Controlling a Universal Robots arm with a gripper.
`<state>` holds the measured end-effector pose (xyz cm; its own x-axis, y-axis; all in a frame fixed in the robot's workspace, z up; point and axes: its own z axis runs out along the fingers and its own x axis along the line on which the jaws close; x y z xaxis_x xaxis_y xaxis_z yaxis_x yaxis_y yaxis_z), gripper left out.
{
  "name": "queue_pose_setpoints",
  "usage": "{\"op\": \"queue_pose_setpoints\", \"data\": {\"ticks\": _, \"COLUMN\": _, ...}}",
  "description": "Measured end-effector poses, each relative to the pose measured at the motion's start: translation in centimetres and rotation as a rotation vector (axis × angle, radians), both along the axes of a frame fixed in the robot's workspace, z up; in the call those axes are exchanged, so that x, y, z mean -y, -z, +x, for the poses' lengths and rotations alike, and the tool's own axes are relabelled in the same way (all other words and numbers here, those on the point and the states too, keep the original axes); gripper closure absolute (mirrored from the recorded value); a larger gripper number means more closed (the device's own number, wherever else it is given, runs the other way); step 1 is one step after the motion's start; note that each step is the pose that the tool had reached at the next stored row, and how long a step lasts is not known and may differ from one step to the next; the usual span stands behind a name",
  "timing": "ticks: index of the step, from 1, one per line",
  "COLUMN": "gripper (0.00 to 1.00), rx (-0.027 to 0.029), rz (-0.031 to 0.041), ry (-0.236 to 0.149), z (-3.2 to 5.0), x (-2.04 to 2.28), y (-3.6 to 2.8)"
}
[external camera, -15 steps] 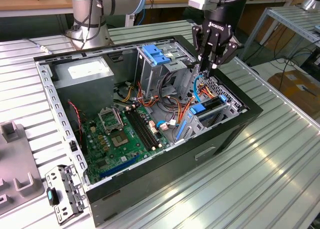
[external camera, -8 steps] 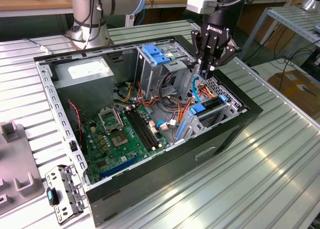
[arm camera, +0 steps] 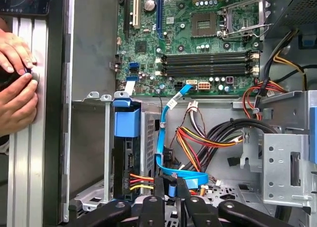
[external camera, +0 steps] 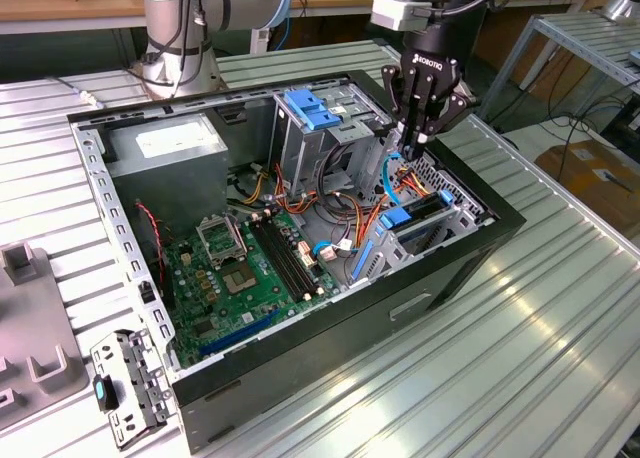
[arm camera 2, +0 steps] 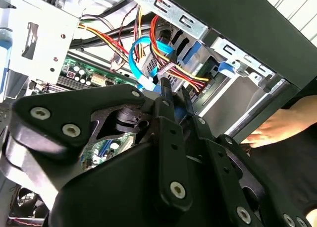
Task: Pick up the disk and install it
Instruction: 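Insert the second disk wire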
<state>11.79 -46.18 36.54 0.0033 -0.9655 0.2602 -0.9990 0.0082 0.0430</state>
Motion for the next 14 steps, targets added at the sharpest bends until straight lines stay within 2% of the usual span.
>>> {"op": "queue_pose_setpoints", "data": {"ticks": 1, "gripper": 0.77, "rx": 0.0000, "rz": -0.0024, "ry": 0.000, "z": 0.00, "x": 0.00, "y": 0.01}}
{"op": "queue_pose_setpoints", "data": {"ticks": 2, "gripper": 0.71, "rx": 0.0000, "rz": -0.0107, "ry": 0.000, "z": 0.00, "x": 0.00, "y": 0.10}}
{"op": "queue_pose_setpoints", "data": {"ticks": 3, "gripper": 0.71, "rx": 0.0000, "rz": -0.0180, "ry": 0.000, "z": 0.00, "x": 0.00, "y": 0.15}}
{"op": "queue_pose_setpoints", "data": {"ticks": 4, "gripper": 0.71, "rx": 0.0000, "rz": -0.0270, "ry": 0.000, "z": 0.00, "x": 0.00, "y": 0.21}}
{"op": "queue_pose_setpoints", "data": {"ticks": 5, "gripper": 0.71, "rx": 0.0000, "rz": -0.0420, "ry": 0.000, "z": 0.00, "x": 0.00, "y": 0.28}}
{"op": "queue_pose_setpoints", "data": {"ticks": 6, "gripper": 0.71, "rx": 0.0000, "rz": -0.0504, "ry": 0.000, "z": 0.00, "x": 0.00, "y": 0.33}}
{"op": "queue_pose_setpoints", "data": {"ticks": 7, "gripper": 0.73, "rx": 0.0000, "rz": -0.0607, "ry": 0.000, "z": 0.00, "x": 0.01, "y": 0.43}}
{"op": "queue_pose_setpoints", "data": {"ticks": 8, "gripper": 0.84, "rx": 0.0001, "rz": -0.0681, "ry": -0.001, "z": 0.00, "x": 0.21, "y": 0.56}}
{"op": "queue_pose_setpoints", "data": {"ticks": 9, "gripper": 0.84, "rx": 0.0004, "rz": -0.0395, "ry": -0.012, "z": -0.16, "x": 0.98, "y": 0.73}}
{"op": "queue_pose_setpoints", "data": {"ticks": 10, "gripper": 0.84, "rx": 0.0007, "rz": -0.0347, "ry": -0.025, "z": -0.35, "x": 1.35, "y": 0.98}}
{"op": "queue_pose_setpoints", "data": {"ticks": 14, "gripper": 0.84, "rx": 0.0008, "rz": -0.0349, "ry": -0.029, "z": -0.35, "x": 1.36, "y": 0.99}}
